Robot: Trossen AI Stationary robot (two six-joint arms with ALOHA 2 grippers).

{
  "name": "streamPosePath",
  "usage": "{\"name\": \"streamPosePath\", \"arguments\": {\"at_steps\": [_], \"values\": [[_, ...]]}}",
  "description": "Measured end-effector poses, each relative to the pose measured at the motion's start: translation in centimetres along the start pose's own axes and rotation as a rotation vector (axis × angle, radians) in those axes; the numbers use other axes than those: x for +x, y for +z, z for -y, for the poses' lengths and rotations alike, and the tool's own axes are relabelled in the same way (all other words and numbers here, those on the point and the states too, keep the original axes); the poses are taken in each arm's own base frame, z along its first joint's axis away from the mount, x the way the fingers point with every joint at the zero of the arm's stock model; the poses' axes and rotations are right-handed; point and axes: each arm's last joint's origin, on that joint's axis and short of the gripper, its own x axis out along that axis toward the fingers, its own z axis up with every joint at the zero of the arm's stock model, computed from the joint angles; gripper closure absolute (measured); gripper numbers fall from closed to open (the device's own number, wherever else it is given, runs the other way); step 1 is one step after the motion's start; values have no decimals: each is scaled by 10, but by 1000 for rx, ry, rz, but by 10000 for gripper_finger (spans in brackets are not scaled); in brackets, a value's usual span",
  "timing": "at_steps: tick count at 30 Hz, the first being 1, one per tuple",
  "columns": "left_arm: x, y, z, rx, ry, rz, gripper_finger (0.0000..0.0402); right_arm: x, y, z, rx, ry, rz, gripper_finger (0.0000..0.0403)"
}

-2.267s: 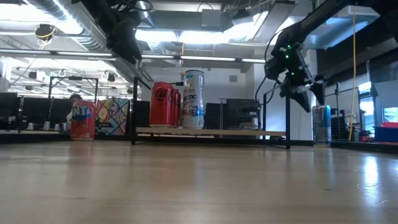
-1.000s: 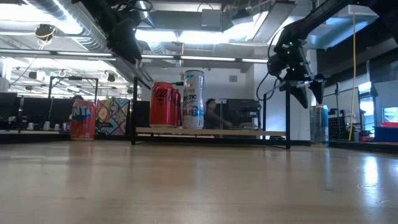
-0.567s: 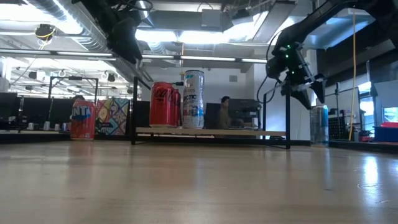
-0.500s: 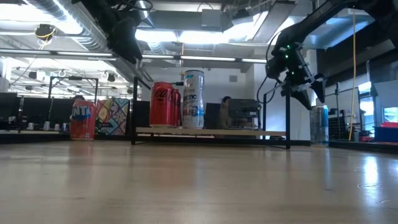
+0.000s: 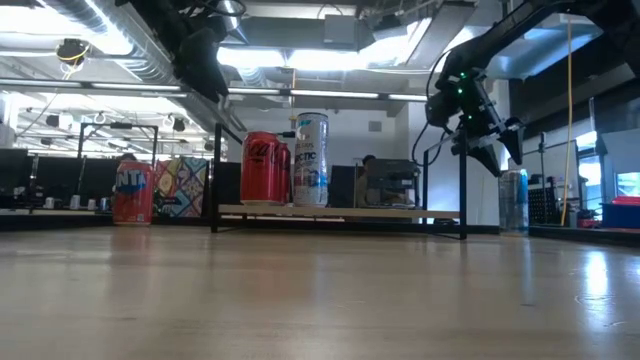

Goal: Place canned beverage on shelf
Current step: Put the top blue soda can on the shelf

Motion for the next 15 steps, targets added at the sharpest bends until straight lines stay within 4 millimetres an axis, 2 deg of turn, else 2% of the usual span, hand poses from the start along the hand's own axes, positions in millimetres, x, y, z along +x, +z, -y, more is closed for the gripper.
{"name": "streamPosePath", "arguments": {"at_steps": [15], "values": [[0,0,0,3,0,0,56,0,-1,0,-36,14,-15,107]]}}
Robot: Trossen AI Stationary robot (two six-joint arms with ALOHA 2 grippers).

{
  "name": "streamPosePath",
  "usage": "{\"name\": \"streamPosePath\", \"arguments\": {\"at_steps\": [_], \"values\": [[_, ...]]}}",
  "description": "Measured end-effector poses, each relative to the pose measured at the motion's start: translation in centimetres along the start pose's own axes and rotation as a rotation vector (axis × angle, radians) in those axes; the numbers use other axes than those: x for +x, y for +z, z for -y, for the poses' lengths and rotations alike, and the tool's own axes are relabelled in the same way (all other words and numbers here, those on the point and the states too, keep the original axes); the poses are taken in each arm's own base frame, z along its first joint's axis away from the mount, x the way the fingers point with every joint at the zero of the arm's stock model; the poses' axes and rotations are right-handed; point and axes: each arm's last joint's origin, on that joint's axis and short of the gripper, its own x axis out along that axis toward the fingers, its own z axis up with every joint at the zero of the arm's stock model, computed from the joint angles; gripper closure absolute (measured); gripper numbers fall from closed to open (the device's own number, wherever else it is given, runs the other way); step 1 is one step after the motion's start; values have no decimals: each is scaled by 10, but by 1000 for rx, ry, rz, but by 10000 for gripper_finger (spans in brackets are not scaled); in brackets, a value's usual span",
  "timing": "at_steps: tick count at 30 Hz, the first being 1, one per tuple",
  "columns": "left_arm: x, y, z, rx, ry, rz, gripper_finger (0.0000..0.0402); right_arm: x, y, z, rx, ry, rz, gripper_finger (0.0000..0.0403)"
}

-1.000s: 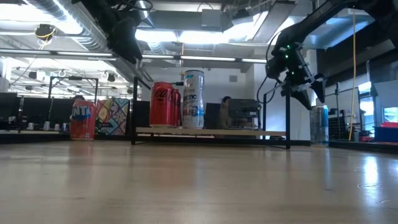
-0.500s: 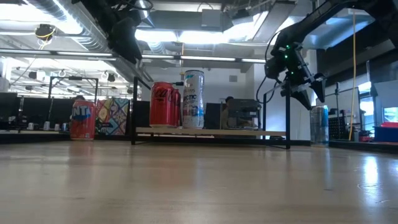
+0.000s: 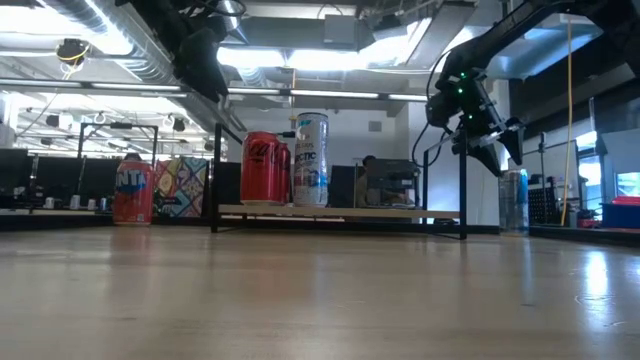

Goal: Place canned beverage on shelf
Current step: Put the top blue soda can on the shelf

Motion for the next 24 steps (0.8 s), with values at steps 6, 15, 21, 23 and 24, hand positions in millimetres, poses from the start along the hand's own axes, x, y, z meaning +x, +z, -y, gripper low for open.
{"name": "streamPosePath", "arguments": {"at_steps": [6,15,21,23,24], "values": [[0,0,0,1,0,0,56,-4,-2,0,-49,67,-24,107],[0,0,0,1,0,0,56,-44,-4,14,-10,212,81,107],[0,-1,0,0,-1,-6,56,-73,-30,31,73,314,245,132],[0,-1,0,0,0,-5,56,-77,-39,35,134,330,310,160],[0,-1,0,0,0,-5,56,-76,-42,38,158,340,336,178]]}}
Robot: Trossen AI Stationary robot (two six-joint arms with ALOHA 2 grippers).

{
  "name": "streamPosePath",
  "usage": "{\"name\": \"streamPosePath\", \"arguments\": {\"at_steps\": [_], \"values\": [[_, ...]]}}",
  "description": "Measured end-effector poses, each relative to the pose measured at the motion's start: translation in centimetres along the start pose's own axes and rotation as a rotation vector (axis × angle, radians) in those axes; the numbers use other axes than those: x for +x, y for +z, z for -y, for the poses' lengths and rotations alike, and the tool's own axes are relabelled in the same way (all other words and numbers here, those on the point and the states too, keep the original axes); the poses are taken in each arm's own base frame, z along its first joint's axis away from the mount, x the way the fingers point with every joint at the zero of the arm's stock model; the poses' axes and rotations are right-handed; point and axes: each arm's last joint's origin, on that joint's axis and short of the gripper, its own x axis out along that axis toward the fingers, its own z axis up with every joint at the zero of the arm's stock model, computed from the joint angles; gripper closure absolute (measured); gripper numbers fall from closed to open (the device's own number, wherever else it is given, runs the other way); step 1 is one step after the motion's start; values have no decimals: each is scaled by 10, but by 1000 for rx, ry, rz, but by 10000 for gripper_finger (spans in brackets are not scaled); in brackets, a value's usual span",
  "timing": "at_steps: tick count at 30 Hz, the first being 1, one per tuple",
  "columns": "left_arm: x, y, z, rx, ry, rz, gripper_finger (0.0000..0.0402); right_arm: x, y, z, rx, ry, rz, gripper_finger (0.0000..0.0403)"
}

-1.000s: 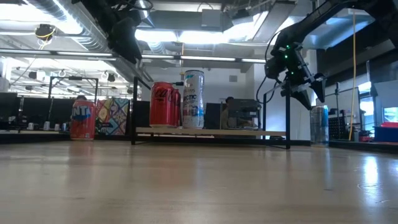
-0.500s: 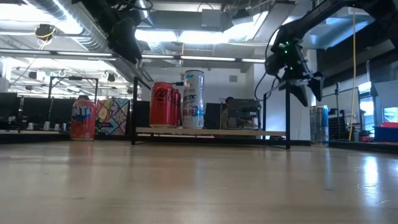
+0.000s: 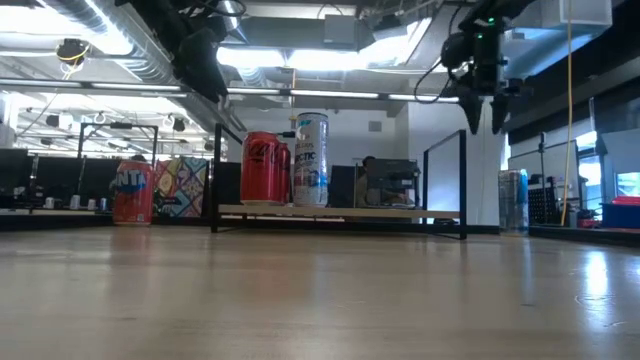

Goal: Place canned beverage on shelf
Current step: Put the top blue soda can on the shelf

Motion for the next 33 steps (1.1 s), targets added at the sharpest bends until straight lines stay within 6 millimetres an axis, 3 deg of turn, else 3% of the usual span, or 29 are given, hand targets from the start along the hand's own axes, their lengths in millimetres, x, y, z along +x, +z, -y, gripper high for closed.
{"name": "streamPosePath", "arguments": {"at_steps": [7,11,22,33], "values": [[0,0,0,0,1,4,56,24,-17,7,59,-3,-1,328],[0,1,0,0,1,6,56,36,-20,5,52,-32,-13,392],[0,1,0,24,1,9,56,67,-27,-12,-101,-245,-143,387],[0,1,0,45,1,8,56,77,-22,-12,-31,-322,-70,386]]}}
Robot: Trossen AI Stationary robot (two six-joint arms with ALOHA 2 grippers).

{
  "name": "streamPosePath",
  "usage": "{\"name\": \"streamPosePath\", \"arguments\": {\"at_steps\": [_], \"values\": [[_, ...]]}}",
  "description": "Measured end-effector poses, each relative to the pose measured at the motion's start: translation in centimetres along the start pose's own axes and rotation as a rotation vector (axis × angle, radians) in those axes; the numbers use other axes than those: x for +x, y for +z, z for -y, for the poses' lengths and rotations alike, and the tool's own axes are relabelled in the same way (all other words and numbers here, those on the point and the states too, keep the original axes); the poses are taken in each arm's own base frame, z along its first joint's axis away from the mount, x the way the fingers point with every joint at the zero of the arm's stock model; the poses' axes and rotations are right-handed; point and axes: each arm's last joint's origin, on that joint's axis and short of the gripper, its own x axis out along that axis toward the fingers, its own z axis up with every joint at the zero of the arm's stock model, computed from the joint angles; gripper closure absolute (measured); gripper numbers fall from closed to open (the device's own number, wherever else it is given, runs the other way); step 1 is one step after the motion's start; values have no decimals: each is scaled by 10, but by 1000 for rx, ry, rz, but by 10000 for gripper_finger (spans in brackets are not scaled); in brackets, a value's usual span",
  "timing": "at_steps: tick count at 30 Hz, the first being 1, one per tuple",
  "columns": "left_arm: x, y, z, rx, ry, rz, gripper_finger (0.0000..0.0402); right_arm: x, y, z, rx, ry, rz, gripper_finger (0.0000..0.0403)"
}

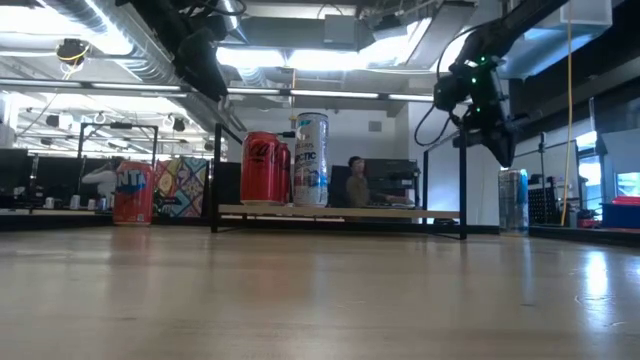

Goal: Place canned beverage on shelf
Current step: Put the top blue soda can on the shelf

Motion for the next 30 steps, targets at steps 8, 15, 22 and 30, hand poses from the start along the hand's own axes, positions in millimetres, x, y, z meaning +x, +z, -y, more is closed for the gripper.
{"name": "streamPosePath", "arguments": {"at_steps": [8,15,22,30], "values": [[0,0,0,0,0,-1,56,7,-7,-9,-69,-39,-4,386],[0,0,0,-2,0,-1,56,8,-8,-10,-111,-10,-13,386],[0,0,0,-1,0,-1,56,7,-8,-11,-132,68,-29,386],[0,0,0,-1,0,-1,56,9,-8,-8,-125,93,-55,386]]}}
